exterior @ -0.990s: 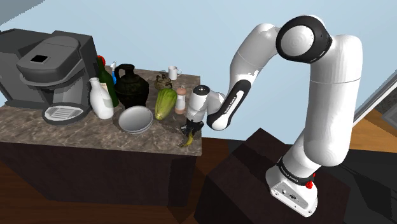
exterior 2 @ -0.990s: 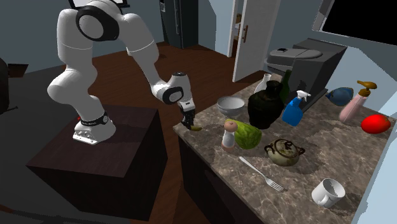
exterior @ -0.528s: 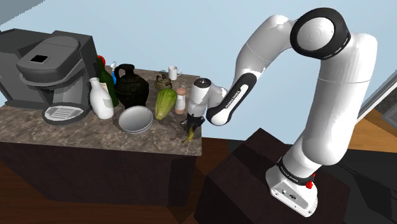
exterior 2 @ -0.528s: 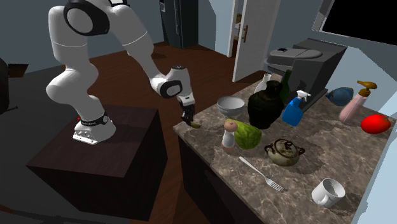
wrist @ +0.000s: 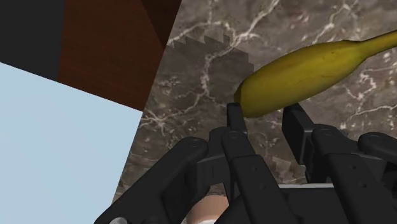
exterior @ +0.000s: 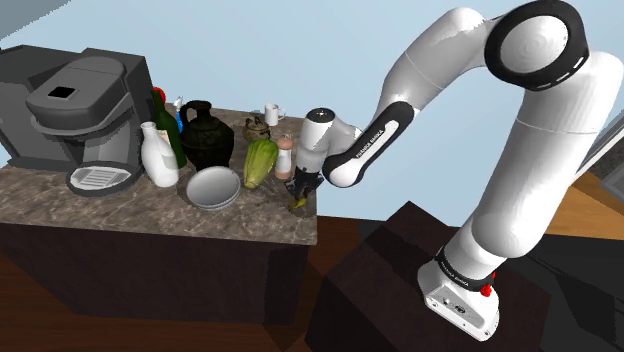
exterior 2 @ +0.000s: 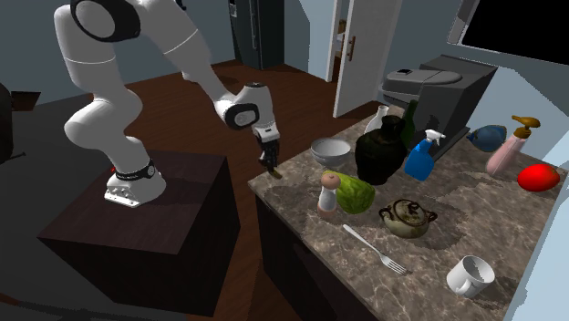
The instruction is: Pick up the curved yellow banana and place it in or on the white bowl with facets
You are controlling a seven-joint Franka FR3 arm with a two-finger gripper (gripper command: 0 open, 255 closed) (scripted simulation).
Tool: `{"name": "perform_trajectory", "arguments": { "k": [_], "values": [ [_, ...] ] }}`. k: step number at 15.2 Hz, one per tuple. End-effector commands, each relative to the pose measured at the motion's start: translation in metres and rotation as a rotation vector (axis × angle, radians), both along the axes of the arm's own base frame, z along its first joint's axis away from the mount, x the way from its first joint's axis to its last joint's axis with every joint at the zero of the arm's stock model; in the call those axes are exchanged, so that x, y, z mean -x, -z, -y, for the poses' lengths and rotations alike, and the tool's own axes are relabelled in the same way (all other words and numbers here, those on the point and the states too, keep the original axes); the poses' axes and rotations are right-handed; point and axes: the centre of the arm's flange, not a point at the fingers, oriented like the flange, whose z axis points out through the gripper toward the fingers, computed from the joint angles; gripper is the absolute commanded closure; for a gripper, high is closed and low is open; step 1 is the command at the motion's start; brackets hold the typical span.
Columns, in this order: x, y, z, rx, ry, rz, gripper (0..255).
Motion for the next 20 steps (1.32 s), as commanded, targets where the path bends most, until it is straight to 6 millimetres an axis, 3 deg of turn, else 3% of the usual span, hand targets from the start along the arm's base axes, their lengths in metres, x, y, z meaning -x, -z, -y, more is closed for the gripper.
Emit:
{"name": "perform_trajectory", "arguments": {
  "k": [1,16,20],
  "values": [
    [0.001,-0.01,0.0,0.0,0.0,0.0,255],
    [0.001,-0.085,0.0,0.0,0.0,0.0,255],
    [-0.043,-0.088,-0.03,0.0,0.0,0.0,255]
  ]
}}
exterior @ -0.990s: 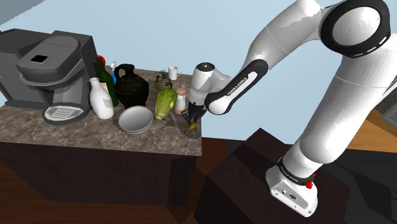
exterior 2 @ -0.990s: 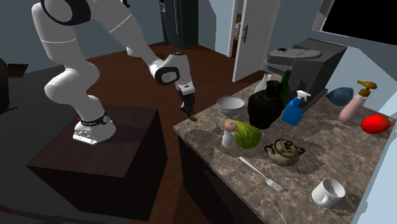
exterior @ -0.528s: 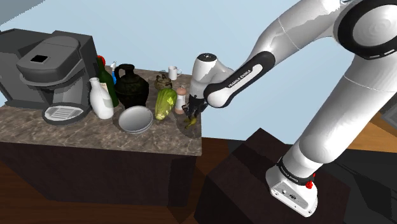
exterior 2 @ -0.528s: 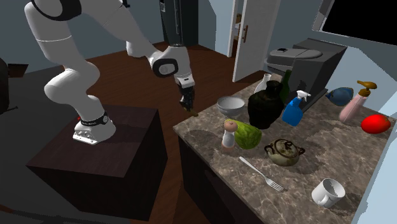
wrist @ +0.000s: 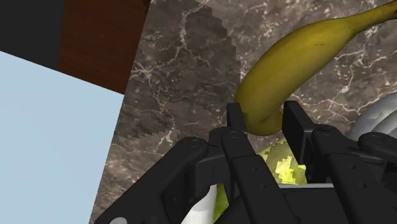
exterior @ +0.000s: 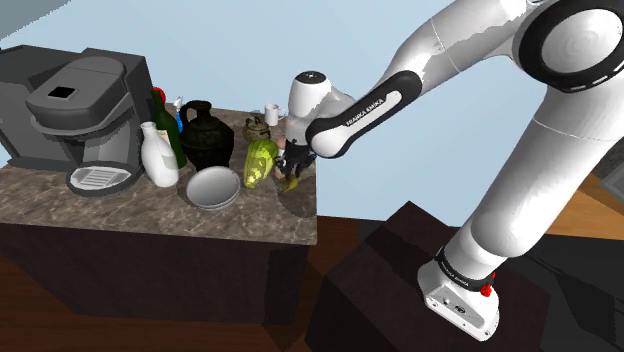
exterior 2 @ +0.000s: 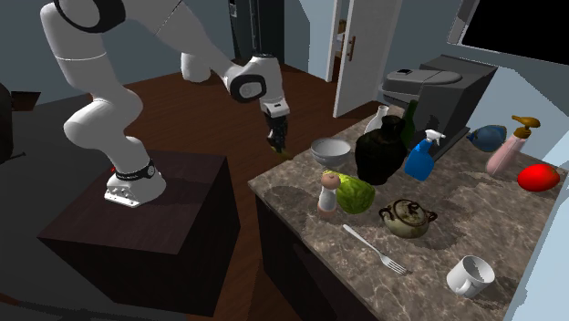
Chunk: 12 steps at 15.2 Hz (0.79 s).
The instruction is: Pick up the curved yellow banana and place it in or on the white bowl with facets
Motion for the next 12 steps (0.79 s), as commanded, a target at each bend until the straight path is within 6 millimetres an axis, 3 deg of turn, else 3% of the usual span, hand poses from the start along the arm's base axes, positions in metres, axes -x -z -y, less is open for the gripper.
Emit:
{"name": "perform_trajectory", "arguments": {
  "k": [1,12],
  "values": [
    [-0.023,-0.004,-0.016,0.0,0.001,0.0,255],
    [-0.143,-0.012,-0.097,0.0,0.001,0.0,255]
  ]
}}
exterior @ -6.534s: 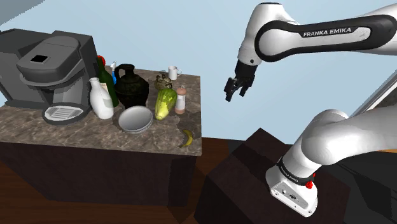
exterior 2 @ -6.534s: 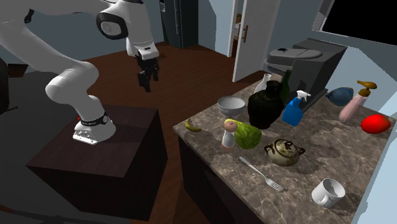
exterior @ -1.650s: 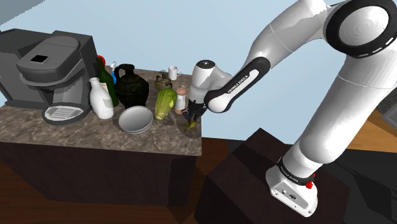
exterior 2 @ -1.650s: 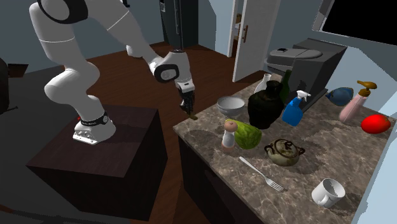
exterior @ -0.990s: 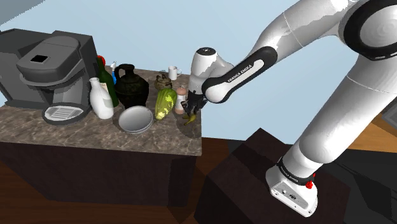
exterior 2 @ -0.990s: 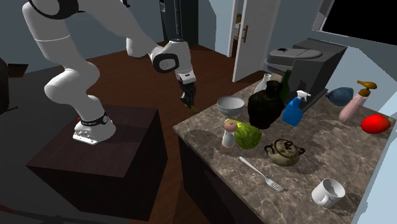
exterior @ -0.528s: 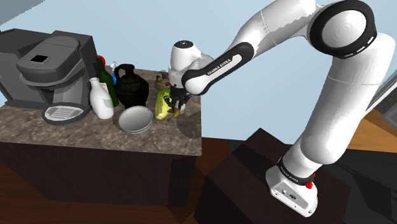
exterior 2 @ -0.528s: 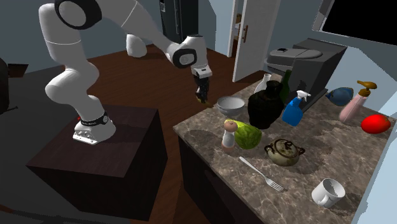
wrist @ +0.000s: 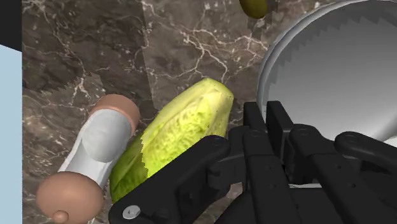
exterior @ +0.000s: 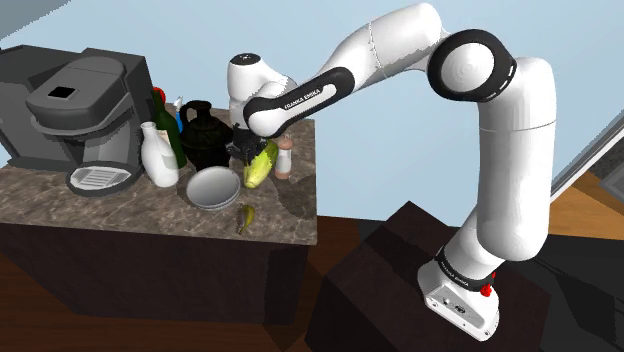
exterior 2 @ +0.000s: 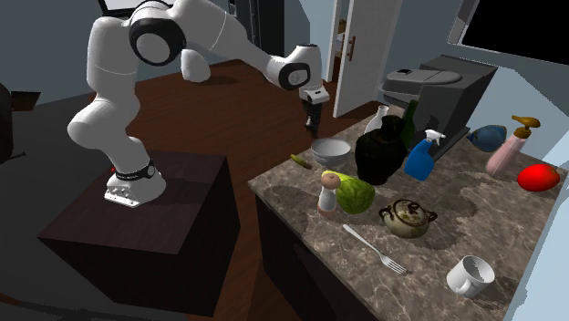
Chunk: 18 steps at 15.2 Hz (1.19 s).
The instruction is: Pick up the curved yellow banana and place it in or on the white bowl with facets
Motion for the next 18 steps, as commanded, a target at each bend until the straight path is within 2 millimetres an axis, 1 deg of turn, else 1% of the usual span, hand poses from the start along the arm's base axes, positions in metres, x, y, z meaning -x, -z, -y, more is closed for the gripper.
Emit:
{"name": "perform_trajectory", "arguments": {
  "k": [1,2,3,4,11,18],
  "values": [
    [-0.025,-0.001,-0.014,0.001,0.001,-0.001,255],
    [-0.035,-0.002,-0.022,0.001,0.001,-0.001,255],
    [-0.024,-0.001,-0.014,0.0,0.0,-0.001,255],
    [-0.024,-0.001,-0.014,0.0,0.0,-0.001,0],
    [0.02,0.075,-0.01,-0.055,0.056,-0.041,0],
    [0.066,0.15,-0.013,-0.111,0.111,-0.081,0]
  ]
}}
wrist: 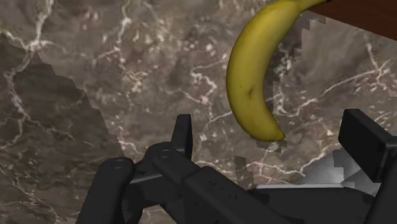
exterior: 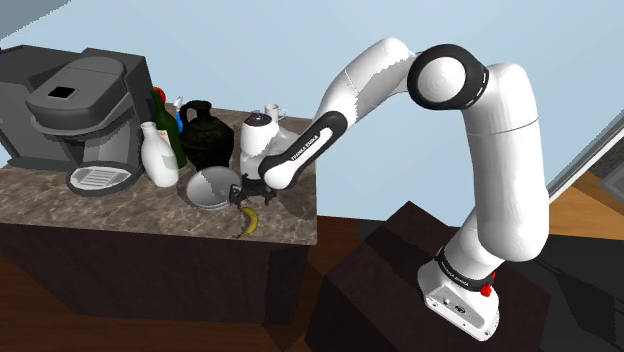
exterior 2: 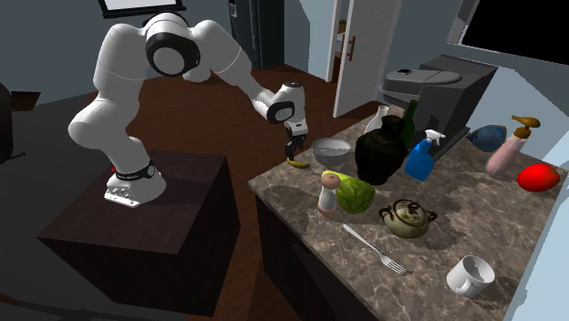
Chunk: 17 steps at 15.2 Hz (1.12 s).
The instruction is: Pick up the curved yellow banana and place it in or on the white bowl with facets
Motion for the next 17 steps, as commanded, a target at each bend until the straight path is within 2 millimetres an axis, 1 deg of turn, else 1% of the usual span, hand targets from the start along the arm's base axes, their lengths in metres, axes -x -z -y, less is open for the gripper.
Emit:
{"name": "perform_trajectory", "arguments": {
  "k": [1,7,8,16,17],
  "values": [
    [0.008,0.017,0.001,-0.012,0.012,-0.007,0],
    [0.006,0.049,0.0,-0.012,0.012,-0.007,0],
    [0.005,0.057,-0.001,-0.012,0.012,-0.007,0],
    [0.005,0.057,-0.001,-0.012,0.012,-0.007,0],
    [0.005,0.057,-0.001,-0.012,0.012,-0.007,255]
  ]
}}
